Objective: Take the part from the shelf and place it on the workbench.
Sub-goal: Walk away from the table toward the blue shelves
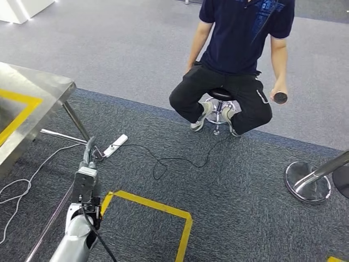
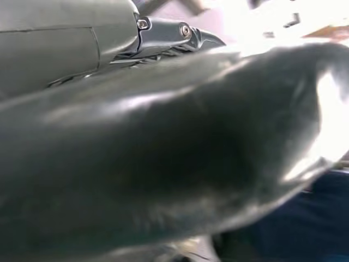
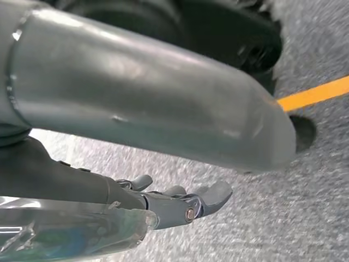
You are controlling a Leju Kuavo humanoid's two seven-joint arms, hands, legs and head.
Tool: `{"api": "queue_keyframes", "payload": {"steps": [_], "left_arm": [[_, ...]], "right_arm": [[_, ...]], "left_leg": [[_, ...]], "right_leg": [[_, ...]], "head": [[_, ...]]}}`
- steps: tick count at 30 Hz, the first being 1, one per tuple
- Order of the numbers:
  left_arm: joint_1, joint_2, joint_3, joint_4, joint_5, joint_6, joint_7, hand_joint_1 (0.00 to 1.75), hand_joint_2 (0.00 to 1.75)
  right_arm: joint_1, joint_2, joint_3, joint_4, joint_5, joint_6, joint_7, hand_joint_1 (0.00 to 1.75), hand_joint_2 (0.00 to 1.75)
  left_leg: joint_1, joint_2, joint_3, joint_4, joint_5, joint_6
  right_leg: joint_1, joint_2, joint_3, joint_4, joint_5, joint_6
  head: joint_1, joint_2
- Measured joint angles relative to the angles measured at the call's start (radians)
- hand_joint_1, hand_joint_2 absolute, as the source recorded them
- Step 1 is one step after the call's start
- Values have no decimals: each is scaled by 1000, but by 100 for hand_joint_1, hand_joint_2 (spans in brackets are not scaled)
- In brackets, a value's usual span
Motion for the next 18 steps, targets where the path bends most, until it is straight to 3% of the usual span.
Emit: {"api": "queue_keyframes", "payload": {"steps": [3,5,6,8,10,11,12,14,15,17,18], "left_arm": [[-47,2,43,158,-5,71,36,0,0],[-84,9,79,271,2,111,71,0,0],[-99,14,99,322,12,117,82,0,0],[-115,25,139,413,33,109,94,0,0],[-121,35,169,489,42,103,98,0,0],[-124,39,180,520,43,103,98,0,0],[-131,42,189,547,43,106,99,0,0],[-148,46,205,593,43,108,99,0,0],[-156,48,213,615,45,107,101,0,0],[-164,52,230,653,58,104,104,0,0],[-166,54,239,667,67,100,106,0,0]], "right_arm": [[-3,0,0,0,2,1,-2,0,0],[-1,1,0,0,3,-3,3,0,0],[-2,1,0,0,4,-7,6,0,0],[-5,2,0,0,4,-12,11,0,0],[-6,2,0,0,6,-15,16,0,0],[-5,3,0,0,6,-16,20,0,0],[-4,4,0,0,8,-19,23,0,0],[-5,7,0,0,10,-23,29,0,0],[-6,8,0,0,12,-25,30,0,0],[-6,8,0,0,14,-25,29,0,0],[-4,9,0,0,15,-24,27,0,0]], "left_leg": [[-2,19,2,-2,0,-17],[1,2,-5,15,-17,-28],[3,-15,-21,51,-40,-33],[6,-49,-78,174,-101,-39],[6,-59,-128,268,-126,-41],[7,-61,-131,267,-111,-41],[9,-65,-116,226,-77,-42],[18,-95,-59,96,-8,-46],[22,-113,-35,45,10,-46],[23,-131,-19,9,9,-41],[22,-123,-19,9,9,-34]], "right_leg": [[4,14,9,-24,6,-19],[1,28,8,-28,11,-30],[-2,35,9,-30,13,-35],[-4,52,8,-30,13,-40],[-4,74,8,-30,13,-41],[-5,85,8,-30,13,-41],[-6,95,9,-29,13,-40],[-6,115,8,-26,12,-33],[-6,125,5,-24,12,-28],[-7,142,-2,-24,15,-16],[-9,149,-5,-27,17,-10]], "head": [[-2,0],[-4,0],[-5,0],[-9,0],[-10,0],[-10,0],[-10,0],[-10,0],[-11,0],[-12,0],[-12,0]]}}
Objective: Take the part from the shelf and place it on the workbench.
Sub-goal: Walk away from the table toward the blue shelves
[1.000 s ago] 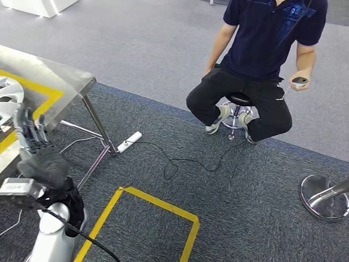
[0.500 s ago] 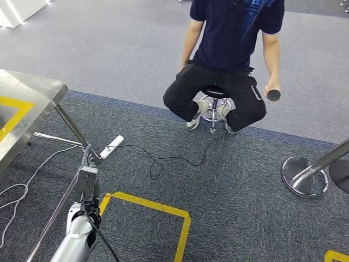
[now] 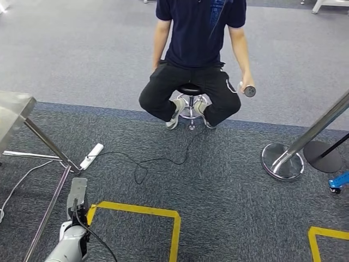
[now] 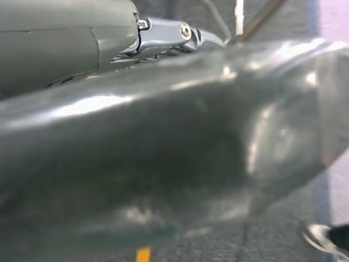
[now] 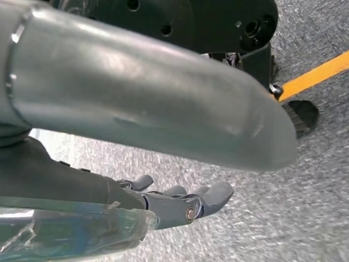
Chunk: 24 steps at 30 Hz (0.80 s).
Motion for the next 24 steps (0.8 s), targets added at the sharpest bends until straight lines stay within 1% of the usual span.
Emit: {"api": "queue_keyframes", "payload": {"steps": [1,2,3,4,5,6,7,8,9,10,11,12,13,14,16,17,18,19,20,21,22,23,24], "left_arm": [[-3,2,8,12,7,-4,1,0,0],[-6,4,15,23,11,-7,1,0,0],[-10,7,22,32,15,-10,1,0,0],[-12,10,28,40,18,-11,2,0,0],[-14,13,34,50,22,-12,6,0,0],[-14,15,41,60,26,-13,11,0,0],[-14,18,48,71,31,-12,20,0,0],[-14,21,54,83,34,-7,30,0,0],[-14,24,60,95,36,-1,42,0,0],[-14,28,65,108,37,9,55,0,0],[-14,32,69,120,36,18,68,0,0],[-14,38,73,135,35,25,83,0,0],[-13,44,79,150,34,30,97,0,0],[-11,49,84,163,35,33,108,0,0],[-6,55,92,186,38,34,121,0,0],[-4,56,93,192,38,34,122,0,0],[-3,57,95,197,38,34,123,0,0],[-3,58,96,203,39,35,123,0,0],[-2,61,99,208,39,35,124,0,0],[-1,63,102,215,39,36,125,0,0],[2,65,106,221,39,37,126,0,0],[5,67,108,227,39,37,130,0,0],[8,67,109,232,39,37,137,0,0]], "right_arm": [[3,0,0,0,1,1,-2,0,0],[4,1,0,0,2,3,-3,0,0],[4,2,0,0,2,4,-4,0,0],[2,3,0,0,2,5,-6,0,0],[0,4,0,0,3,6,-7,0,0],[-1,4,0,0,3,7,-8,0,0],[-1,5,1,0,4,8,-9,0,0],[-1,5,1,0,4,9,-9,0,0],[0,5,1,0,5,10,-9,0,0],[0,5,1,0,5,11,-9,0,0],[0,5,1,0,6,12,-9,0,0],[-2,5,1,0,7,13,-9,0,0],[-4,6,1,1,8,14,-8,0,0],[-5,6,2,1,8,15,-7,0,0],[-3,7,2,1,10,16,-4,0,0],[-1,7,2,1,10,17,-3,0,0],[-1,7,2,1,10,16,-2,0,0],[-1,7,3,1,10,16,-2,0,0],[-3,7,3,1,11,16,-2,0,0],[-4,7,4,1,10,16,-2,0,0],[-5,7,4,1,10,16,-2,0,0],[-5,7,4,1,10,17,-2,0,0],[-4,7,5,1,11,17,-1,0,0]], "left_leg": [[-1,9,1,-1,1,7],[-1,18,3,-3,1,15],[-1,27,5,-4,1,22],[-3,37,7,-5,0,28],[-6,47,7,-5,-1,32],[-9,58,8,-4,-2,34],[-12,69,8,-4,-3,35],[-14,79,9,-4,-4,36],[-15,87,11,-4,-5,36],[-15,96,14,-4,-8,34],[-16,103,17,-4,-10,31],[-18,111,19,-3,-13,27],[-20,118,21,-3,-15,22],[-22,125,23,-3,-16,18],[-22,138,25,-5,-19,9],[-20,136,25,-1,-25,4],[-19,126,17,19,-41,-1],[-17,111,-1,60,-67,-4],[-16,92,-29,120,-98,-7],[-15,78,-62,188,-127,-9],[-15,70,-90,243,-143,-10],[-15,66,-106,267,-140,-10],[-14,63,-104,255,-119,-10]], "right_leg": [[-1,-4,-3,1,-2,5],[0,-21,-11,15,-11,10],[2,-45,-28,48,-29,13],[3,-73,-55,102,-56,15],[4,-94,-89,171,-87,16],[4,-103,-122,236,-111,16],[4,-107,-143,278,-120,15],[4,-109,-146,283,-112,14],[5,-111,-128,250,-88,11],[6,-119,-91,183,-55,7],[9,-134,-54,114,-31,4],[12,-146,-22,58,-15,-2],[15,-154,-2,24,-9,-7],[19,-154,3,15,-12,-11],[19,-137,4,10,-10,-23],[17,-129,6,7,-9,-27],[15,-123,8,3,-6,-32],[12,-116,10,0,-4,-36],[12,-109,10,-1,-3,-38],[12,-101,9,-1,-2,-40],[11,-91,9,-1,-2,-41],[11,-81,9,-1,-2,-41],[10,-70,9,0,-1,-40]], "head": [[0,0],[4,0],[7,0],[10,0],[13,0],[13,0],[13,0],[13,0],[13,0],[13,0],[13,0],[12,0],[12,0],[11,0],[11,0],[11,0],[11,0],[10,0],[10,0],[9,0],[8,0],[8,0],[7,0]]}}
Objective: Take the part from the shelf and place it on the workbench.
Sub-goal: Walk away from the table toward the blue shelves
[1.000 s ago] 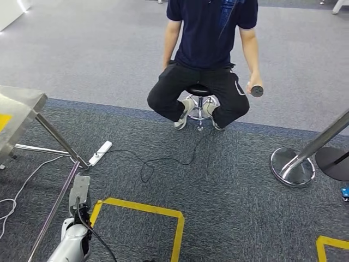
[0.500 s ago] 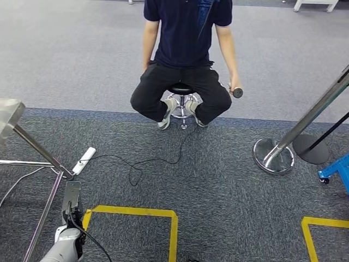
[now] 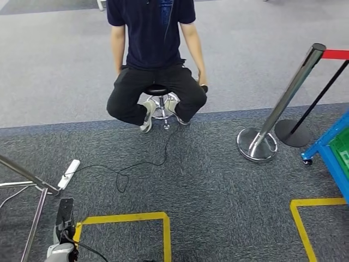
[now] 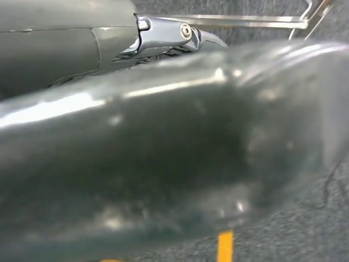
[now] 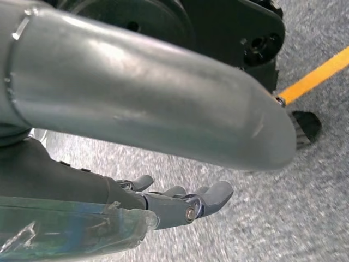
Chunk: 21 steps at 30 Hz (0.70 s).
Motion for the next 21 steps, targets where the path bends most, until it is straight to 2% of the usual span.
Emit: {"api": "queue_keyframes", "payload": {"steps": [1,2,3,4,5,7,8,9,10,12,13,14,15,16,17,19,20,21], "left_arm": [[2,0,1,4,0,1,10,0,0],[4,1,3,10,1,1,25,0,0],[7,2,7,17,3,-1,43,0,0],[13,2,11,26,5,-7,64,0,0],[21,3,16,35,6,-18,85,0,0],[40,3,21,50,2,-52,116,0,0],[47,2,21,55,-3,-68,126,0,0],[51,1,22,58,-11,-82,133,0,0],[55,0,21,62,-23,-97,143,0,0],[67,0,18,73,-49,-119,170,0,0],[78,1,14,80,-64,-127,189,0,0],[87,2,9,86,-77,-130,207,0,0],[96,3,3,92,-87,-132,225,0,0],[103,3,-2,96,-94,-134,239,0,0],[108,2,-6,100,-98,-143,252,0,0],[117,1,-13,107,-104,-170,276,0,0],[123,1,-17,111,-107,-185,288,0,0],[128,1,-20,115,-108,-195,295,0,0]], "right_arm": [[0,0,0,0,0,0,1,0,0],[0,0,1,0,1,1,2,0,0],[0,0,2,0,2,1,3,0,0],[-1,0,3,0,4,1,4,0,0],[-1,0,4,0,5,2,4,0,0],[3,0,5,0,7,5,4,0,0],[7,0,5,0,7,7,4,0,0],[10,0,6,0,8,9,3,0,0],[10,0,6,1,8,11,2,0,0],[5,1,7,1,9,15,1,0,0],[3,1,8,2,9,17,0,0,0],[3,1,9,2,9,18,-1,0,0],[4,1,10,3,9,18,-1,0,0],[7,1,11,3,10,17,-1,0,0],[8,1,11,3,11,16,-1,0,0],[6,1,12,3,11,15,0,0,0],[4,1,12,3,12,14,1,0,0],[3,1,13,3,12,14,2,0,0]], "left_leg": [[2,-5,19,-45,35,-1],[5,-17,47,-109,72,-2],[10,-35,77,-175,96,-4],[13,-51,98,-222,110,-4],[13,-61,110,-247,111,-1],[10,-54,113,-253,109,13],[9,-46,114,-254,110,20],[9,-40,114,-255,112,27],[9,-32,115,-257,113,33],[4,-12,116,-257,112,42],[1,1,116,-257,110,46],[-2,13,117,-257,109,48],[-4,23,118,-257,108,49],[-5,31,119,-257,107,49],[-6,37,121,-257,105,48],[-8,50,126,-255,101,42],[-9,57,129,-255,99,38],[-10,64,130,-254,98,33]], "right_leg": [[-2,10,1,0,1,2],[-3,21,0,1,1,6],[-3,31,-2,4,1,11],[-3,42,-5,6,1,17],[-4,53,-8,7,2,23],[-8,70,-15,3,5,35],[-9,68,-19,3,5,39],[-8,51,-26,15,-4,43],[-7,26,-43,47,-25,45],[-4,-26,-100,169,-93,48],[-4,-35,-131,236,-124,49],[-4,-38,-150,281,-139,48],[-4,-39,-151,289,-135,47],[-3,-40,-134,263,-117,44],[0,-48,-97,201,-87,39],[9,-83,-20,70,-43,28],[13,-94,5,28,-32,23],[16,-97,13,15,-31,19]], "head": [[0,0],[0,0],[-1,0],[-1,0],[-3,0],[-5,0],[-7,0],[-4,0],[-2,0],[3,0],[3,0],[3,0],[3,0],[3,0],[3,0],[3,0],[2,0],[2,0]]}}
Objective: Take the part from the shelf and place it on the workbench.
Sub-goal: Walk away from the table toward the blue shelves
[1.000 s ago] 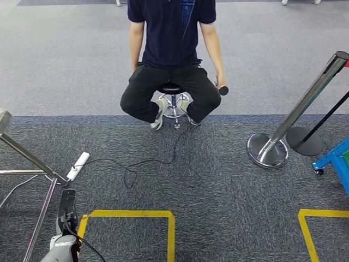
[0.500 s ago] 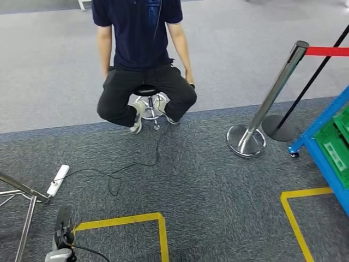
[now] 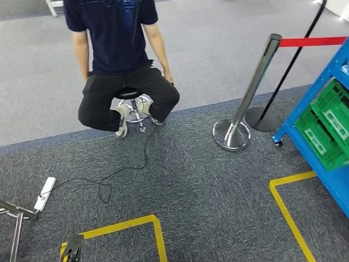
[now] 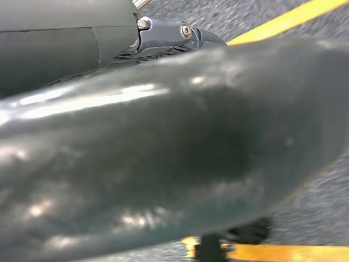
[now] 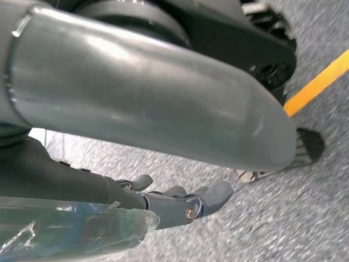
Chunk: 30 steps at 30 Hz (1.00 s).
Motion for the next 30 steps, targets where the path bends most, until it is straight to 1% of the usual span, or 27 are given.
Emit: {"api": "queue_keyframes", "payload": {"steps": [2,3,4,6,7,8,9,10,11,12,13,14,15,16,17,18,19,20,21,23,24,25,26,27,28,29,30], "left_arm": [[8,0,-5,4,-1,-9,6,0,0],[11,0,-6,5,-2,-11,7,0,0],[12,-1,-8,6,-2,-12,7,0,0],[16,-2,-12,9,-4,-14,7,0,0],[20,-1,-13,11,-4,-14,8,0,0],[23,0,-14,13,-4,-16,10,0,0],[26,0,-14,15,-2,-19,13,0,0],[28,0,-14,16,0,-24,16,0,0],[29,0,-14,16,3,-29,20,0,0],[30,0,-14,17,4,-30,23,0,0],[30,-1,-14,17,3,-26,27,0,0],[30,-2,-14,18,-1,-19,31,0,44],[30,-3,-14,19,-5,-9,36,0,87],[30,-4,-15,19,-10,-1,39,0,131],[30,-4,-16,20,-17,3,41,0,175],[30,-6,-19,20,-23,4,40,0,175],[29,-6,-23,20,-30,0,37,0,175],[30,-6,-27,20,-36,-6,33,0,175],[30,-6,-31,20,-42,-13,30,0,175],[33,-5,-38,20,-60,-26,28,0,87],[33,-5,-45,20,-73,-31,28,0,44],[32,-5,-55,20,-86,-35,29,0,0],[30,-6,-65,20,-96,-38,30,0,0],[29,-6,-74,20,-103,-40,33,0,0],[28,-7,-80,20,-105,-41,35,0,0],[28,-7,-83,21,-105,-42,38,0,0],[28,-7,-85,21,-105,-41,41,0,0]], "right_arm": [[1,0,1,0,0,-1,1,0,0],[3,0,1,0,1,-1,2,0,0],[3,0,1,0,1,-2,2,0,0],[1,0,1,0,2,-3,2,0,0],[-1,0,1,0,2,-3,2,0,0],[-1,0,1,0,2,-3,2,0,0],[0,0,1,0,2,-3,3,0,0],[1,0,1,0,2,-3,4,0,0],[2,0,2,1,2,-2,4,0,0],[2,0,2,1,2,-1,5,0,0],[2,0,2,1,2,-1,5,0,0],[1,0,3,1,2,0,5,0,0],[1,0,3,1,2,0,5,0,0],[2,0,4,1,2,-1,5,0,0],[4,0,4,1,3,-1,5,0,0],[7,0,4,1,3,-2,6,0,0],[9,0,5,1,3,-2,6,0,0],[9,1,5,1,4,-3,6,0,0],[8,1,6,1,5,-2,6,0,0],[6,3,8,1,7,0,6,0,0],[6,3,8,1,8,2,7,0,0],[7,4,9,2,10,3,7,0,0],[8,4,9,2,11,4,7,0,0],[8,4,10,2,13,4,8,0,0],[6,4,11,2,15,4,8,0,0],[5,4,12,2,18,4,8,0,0],[3,4,14,2,20,3,9,0,0]], "left_leg": [[0,10,1,-1,-1,-10],[2,4,0,3,-5,-16],[3,-11,-9,22,-19,-21],[6,-47,-51,116,-73,-30],[7,-57,-82,182,-102,-33],[8,-61,-109,235,-120,-35],[8,-63,-124,261,-120,-36],[10,-65,-122,252,-102,-37],[13,-70,-103,209,-70,-39],[19,-85,-72,145,-34,-42],[24,-105,-41,79,-10,-44],[28,-122,-18,32,4,-43],[29,-135,-5,5,6,-41],[27,-135,-2,-3,4,-35],[25,-127,-3,-2,6,-27],[24,-118,-3,-4,8,-19],[23,-109,-2,-6,9,-12],[23,-98,-2,-7,11,-5],[22,-87,-2,-8,11,-1],[17,-65,-2,-8,9,4],[15,-54,-1,-7,9,5],[14,-44,0,-7,8,5],[14,-36,1,-7,6,4],[14,-28,4,-7,4,1],[12,-20,7,-6,2,-3],[10,-13,9,-5,-1,-7],[8,-6,11,-4,-3,-12]], "right_leg": [[1,18,0,-3,5,-9],[-1,25,0,-7,8,-13],[-3,33,1,-11,11,-18],[-6,49,2,-16,16,-25],[-7,59,2,-16,16,-28],[-7,69,2,-16,16,-29],[-7,81,2,-16,16,-29],[-8,92,3,-15,17,-28],[-10,102,3,-15,18,-26],[-11,113,3,-15,19,-22],[-10,124,1,-11,19,-17],[-10,134,-2,-10,20,-12],[-11,143,-6,-8,21,-5],[-12,151,-10,-9,22,1],[-14,158,-14,-12,25,8],[-16,152,-19,-8,23,13],[-17,137,-29,8,12,17],[-16,115,-48,44,-11,21],[-16,90,-73,100,-41,23],[-17,66,-132,227,-99,26],[-17,62,-147,262,-107,26],[-18,59,-143,260,-97,26],[-18,55,-118,219,-72,26],[-17,43,-79,152,-40,25],[-14,26,-41,85,-18,23],[-12,13,-12,35,-5,19],[-10,6,2,9,-2,15]], "head": [[0,0],[0,0],[-1,0],[-3,0],[-3,0],[-3,0],[-4,0],[-4,0],[-3,0],[-4,0],[-5,0],[-5,0],[-6,0],[-7,0],[-7,0],[-8,0],[-4,0],[-2,0],[1,0],[3,0],[3,0],[3,0],[3,0],[3,0],[4,0],[3,0],[2,0]]}}
